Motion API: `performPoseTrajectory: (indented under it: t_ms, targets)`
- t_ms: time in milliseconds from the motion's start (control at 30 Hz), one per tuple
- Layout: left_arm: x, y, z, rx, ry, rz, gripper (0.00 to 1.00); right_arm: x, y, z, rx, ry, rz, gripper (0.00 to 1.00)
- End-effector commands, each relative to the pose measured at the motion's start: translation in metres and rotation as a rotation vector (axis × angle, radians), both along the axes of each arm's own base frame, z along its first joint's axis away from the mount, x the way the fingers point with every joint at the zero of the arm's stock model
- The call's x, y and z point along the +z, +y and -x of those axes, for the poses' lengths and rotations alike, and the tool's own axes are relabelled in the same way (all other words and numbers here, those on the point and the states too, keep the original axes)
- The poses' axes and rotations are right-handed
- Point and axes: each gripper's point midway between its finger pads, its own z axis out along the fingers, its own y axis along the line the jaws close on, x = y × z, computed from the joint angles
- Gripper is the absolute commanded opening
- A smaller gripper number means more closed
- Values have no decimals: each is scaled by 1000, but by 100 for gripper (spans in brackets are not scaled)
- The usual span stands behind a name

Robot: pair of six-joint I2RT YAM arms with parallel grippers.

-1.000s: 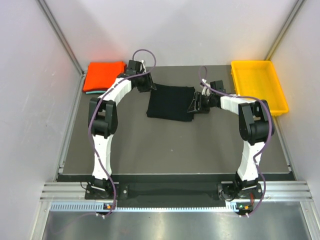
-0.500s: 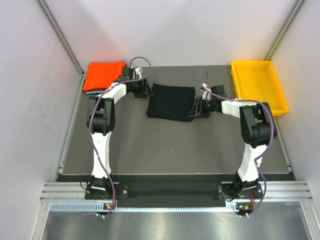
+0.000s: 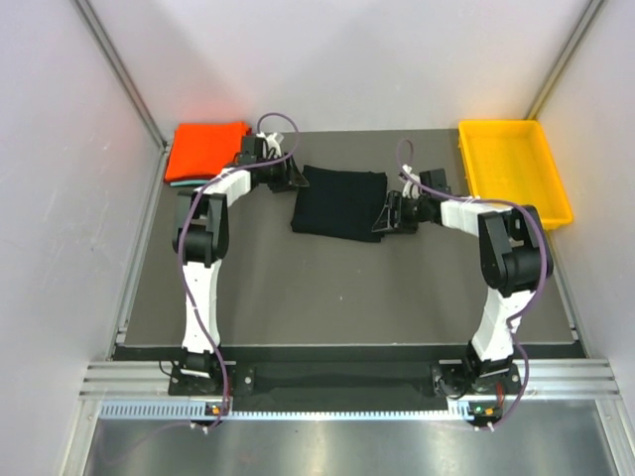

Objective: Fold and stack the t-shirts
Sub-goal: Fold the tshirt, then neatly place the folded tshirt to the corner

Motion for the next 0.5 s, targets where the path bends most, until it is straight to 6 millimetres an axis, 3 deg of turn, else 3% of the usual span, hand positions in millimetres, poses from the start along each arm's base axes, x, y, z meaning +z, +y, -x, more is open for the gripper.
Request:
performPoseTrajectory:
  t_ms: [0, 267, 467]
  targets:
    - [-35, 5, 1, 28, 57, -18, 57, 30, -3, -7, -26, -79, 9, 56]
    - [-51, -1, 2, 31, 106, 1, 49, 66, -5, -5, -56, -144, -5, 56]
    - [-55, -17, 3, 7, 117, 3, 48, 75, -8, 2, -64, -159, -4, 57]
